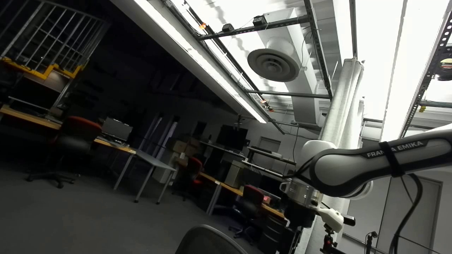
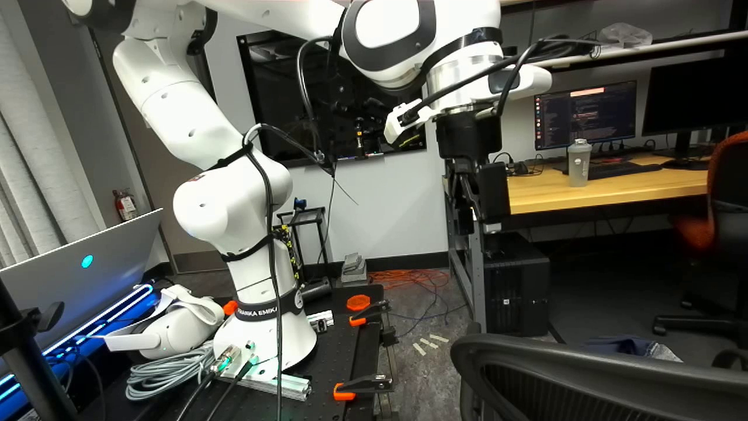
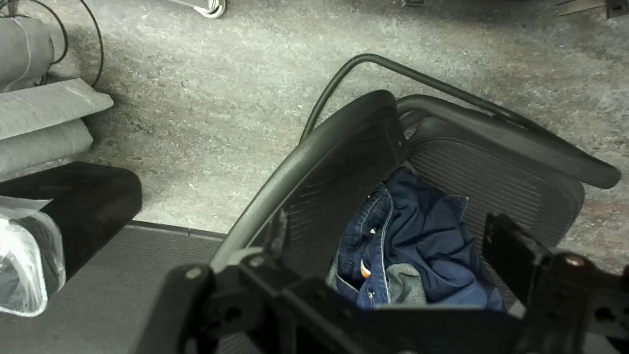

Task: Hang the denim jacket over the backrest of the chair

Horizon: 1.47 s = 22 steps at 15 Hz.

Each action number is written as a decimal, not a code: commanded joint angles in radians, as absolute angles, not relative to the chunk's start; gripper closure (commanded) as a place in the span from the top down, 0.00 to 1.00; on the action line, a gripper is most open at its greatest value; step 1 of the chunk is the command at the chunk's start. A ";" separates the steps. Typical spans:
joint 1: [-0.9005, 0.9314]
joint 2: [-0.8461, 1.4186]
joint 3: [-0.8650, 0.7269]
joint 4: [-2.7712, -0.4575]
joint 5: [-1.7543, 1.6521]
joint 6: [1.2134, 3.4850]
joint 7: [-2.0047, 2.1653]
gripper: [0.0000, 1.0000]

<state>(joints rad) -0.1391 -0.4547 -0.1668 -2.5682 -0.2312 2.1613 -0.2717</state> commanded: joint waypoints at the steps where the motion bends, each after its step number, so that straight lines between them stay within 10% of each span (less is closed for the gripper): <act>1: -0.138 -0.455 -0.168 -2.567 -0.231 2.159 -0.271 1.00; 22: -0.027 -0.182 -0.052 -2.424 -0.107 2.340 -0.140 1.00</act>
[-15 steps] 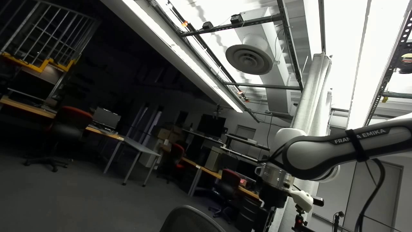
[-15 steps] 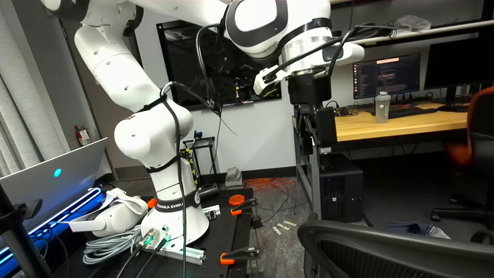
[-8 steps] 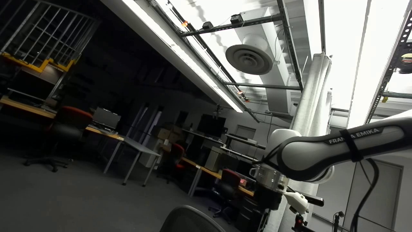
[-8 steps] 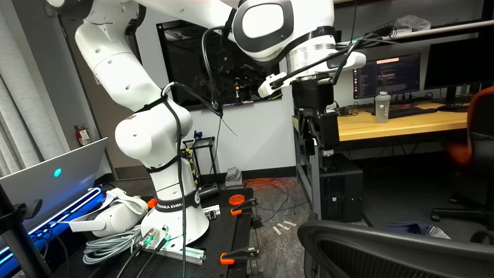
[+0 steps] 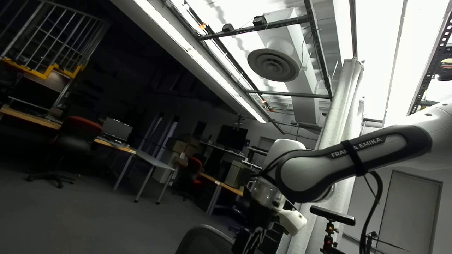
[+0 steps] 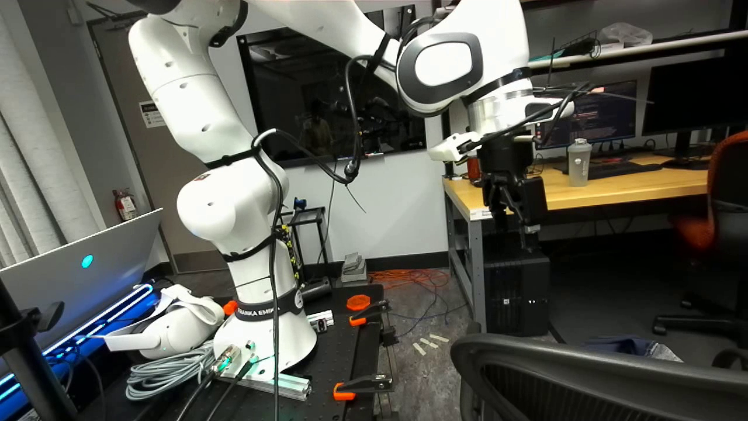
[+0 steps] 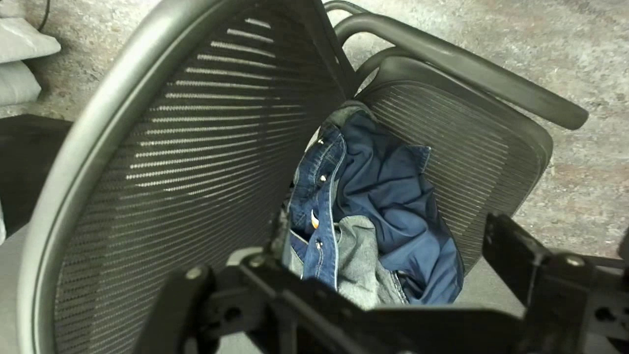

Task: Hang the denim jacket over the backrest of the chair

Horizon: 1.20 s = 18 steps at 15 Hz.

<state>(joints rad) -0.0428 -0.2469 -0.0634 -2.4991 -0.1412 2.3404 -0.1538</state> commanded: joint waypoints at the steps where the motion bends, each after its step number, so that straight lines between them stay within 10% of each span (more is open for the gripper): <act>1: -0.040 -0.227 -0.054 -2.478 -0.134 2.339 -0.147 1.00; 18: -0.013 0.282 -0.040 -2.130 -0.211 2.465 0.174 1.00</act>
<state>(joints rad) -0.0325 0.1163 -0.0363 -2.2625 -0.1770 2.4271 0.0985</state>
